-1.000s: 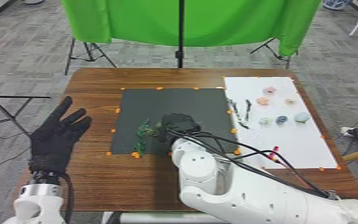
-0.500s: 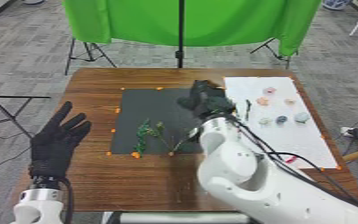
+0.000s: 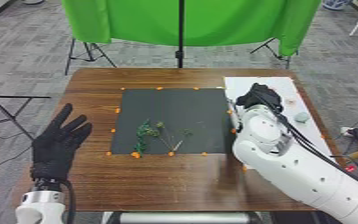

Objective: Arrange flowers

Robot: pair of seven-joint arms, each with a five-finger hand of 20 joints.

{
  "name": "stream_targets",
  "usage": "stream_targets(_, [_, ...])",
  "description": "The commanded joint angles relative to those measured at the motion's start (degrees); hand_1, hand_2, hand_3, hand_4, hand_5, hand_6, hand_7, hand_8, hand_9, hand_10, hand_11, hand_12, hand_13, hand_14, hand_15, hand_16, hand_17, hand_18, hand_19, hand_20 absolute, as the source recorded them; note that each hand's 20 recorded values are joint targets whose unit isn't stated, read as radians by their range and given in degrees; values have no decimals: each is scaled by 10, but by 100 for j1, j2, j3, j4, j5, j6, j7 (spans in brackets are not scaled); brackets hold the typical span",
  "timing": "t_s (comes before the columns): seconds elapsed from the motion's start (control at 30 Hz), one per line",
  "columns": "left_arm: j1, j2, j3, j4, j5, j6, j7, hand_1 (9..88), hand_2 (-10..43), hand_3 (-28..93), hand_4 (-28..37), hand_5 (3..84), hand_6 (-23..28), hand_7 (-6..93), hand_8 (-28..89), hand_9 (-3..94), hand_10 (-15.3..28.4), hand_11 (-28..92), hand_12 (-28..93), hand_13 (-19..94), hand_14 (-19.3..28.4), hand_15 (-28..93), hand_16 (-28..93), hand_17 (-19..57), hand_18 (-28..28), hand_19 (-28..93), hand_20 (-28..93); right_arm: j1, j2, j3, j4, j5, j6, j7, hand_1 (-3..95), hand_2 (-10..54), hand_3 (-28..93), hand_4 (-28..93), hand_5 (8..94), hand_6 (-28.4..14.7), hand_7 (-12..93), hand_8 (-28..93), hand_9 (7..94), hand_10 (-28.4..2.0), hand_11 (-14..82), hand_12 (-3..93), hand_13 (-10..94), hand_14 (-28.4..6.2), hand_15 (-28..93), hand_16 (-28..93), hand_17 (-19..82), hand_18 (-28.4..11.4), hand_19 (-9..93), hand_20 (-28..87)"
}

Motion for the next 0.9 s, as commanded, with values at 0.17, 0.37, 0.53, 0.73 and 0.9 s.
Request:
stream_targets(0.17, [30, -77, -7, 0, 9, 21, -94, 222, 63, 821, -275, 343, 65, 79, -82, 354, 200, 230, 112, 230, 284, 587, -102, -83, 284, 546, 61, -54, -223, -206, 367, 235, -461, 98, 319, -69, 726, -237, 608, -113, 120, -103, 655, -213, 507, 191, 669, -150, 787, 159, 355, -284, 932, 286])
stream_targets(0.37, [-53, -114, -17, 27, 60, -12, -163, 222, 62, 823, -275, 343, 66, 80, -82, 353, 200, 230, 112, 230, 284, 588, -102, -83, 284, 546, 60, 105, -355, -499, 664, 316, -736, 105, 323, -78, 726, -240, 609, -112, 120, -103, 652, -211, 509, 191, 667, -148, 788, 159, 353, -284, 932, 284])
stream_targets(0.53, [-36, -99, -2, 21, 40, -2, -146, 222, 62, 823, -275, 343, 65, 81, -82, 353, 200, 230, 112, 230, 284, 589, -103, -83, 284, 547, 59, 97, -339, -840, 856, 155, -680, 60, 365, -92, 732, -251, 663, -97, 151, -106, 671, -197, 523, 193, 681, -135, 792, 160, 365, -275, 932, 297])
stream_targets(0.73, [-25, -51, 26, 19, -10, 31, -87, 223, 63, 823, -275, 343, 65, 81, -83, 354, 200, 230, 111, 230, 284, 589, -103, -83, 284, 547, 58, 27, -261, -1016, 922, -61, -278, -31, 524, -95, 684, -281, 820, -44, 256, 48, 800, -135, 507, 239, 760, -94, 769, 194, 416, -248, 932, 361])
stream_targets(0.9, [-23, -31, 38, 18, -29, 52, -46, 223, 63, 822, -275, 343, 66, 81, -83, 353, 200, 231, 111, 230, 284, 589, -103, -83, 284, 548, 57, 70, -160, -1067, 958, -306, 259, -103, 562, -95, 688, -282, 868, -35, 252, 79, 852, -121, 486, 260, 801, -79, 764, 210, 445, -235, 932, 414])
